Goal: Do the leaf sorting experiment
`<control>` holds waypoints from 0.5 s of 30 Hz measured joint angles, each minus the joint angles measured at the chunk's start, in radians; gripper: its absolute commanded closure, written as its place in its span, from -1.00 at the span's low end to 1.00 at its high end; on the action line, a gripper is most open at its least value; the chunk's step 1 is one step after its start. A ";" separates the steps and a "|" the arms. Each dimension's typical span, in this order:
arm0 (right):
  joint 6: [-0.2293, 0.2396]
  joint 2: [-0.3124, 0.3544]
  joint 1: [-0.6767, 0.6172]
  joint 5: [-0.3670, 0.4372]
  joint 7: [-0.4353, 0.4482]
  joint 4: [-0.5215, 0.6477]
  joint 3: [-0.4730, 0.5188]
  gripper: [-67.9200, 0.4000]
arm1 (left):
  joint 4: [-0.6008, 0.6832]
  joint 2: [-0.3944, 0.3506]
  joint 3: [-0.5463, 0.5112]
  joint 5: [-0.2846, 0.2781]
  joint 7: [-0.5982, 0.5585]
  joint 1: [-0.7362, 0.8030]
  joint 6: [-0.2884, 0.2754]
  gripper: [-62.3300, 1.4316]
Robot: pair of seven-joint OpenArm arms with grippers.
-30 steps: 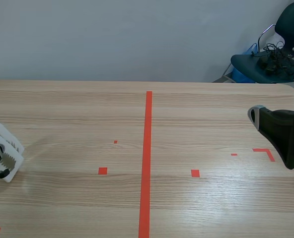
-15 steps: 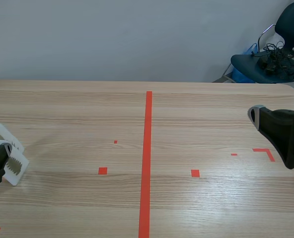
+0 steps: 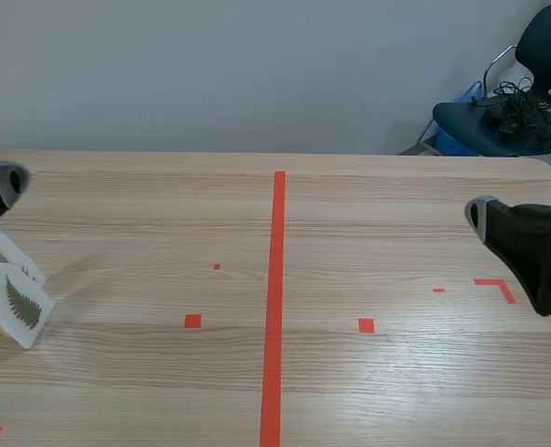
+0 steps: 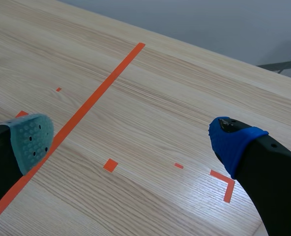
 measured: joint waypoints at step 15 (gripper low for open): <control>0.000 0.000 0.000 0.000 -0.015 0.000 0.000 -1.00 | 0.069 0.082 0.179 0.008 0.080 0.006 0.058 -1.00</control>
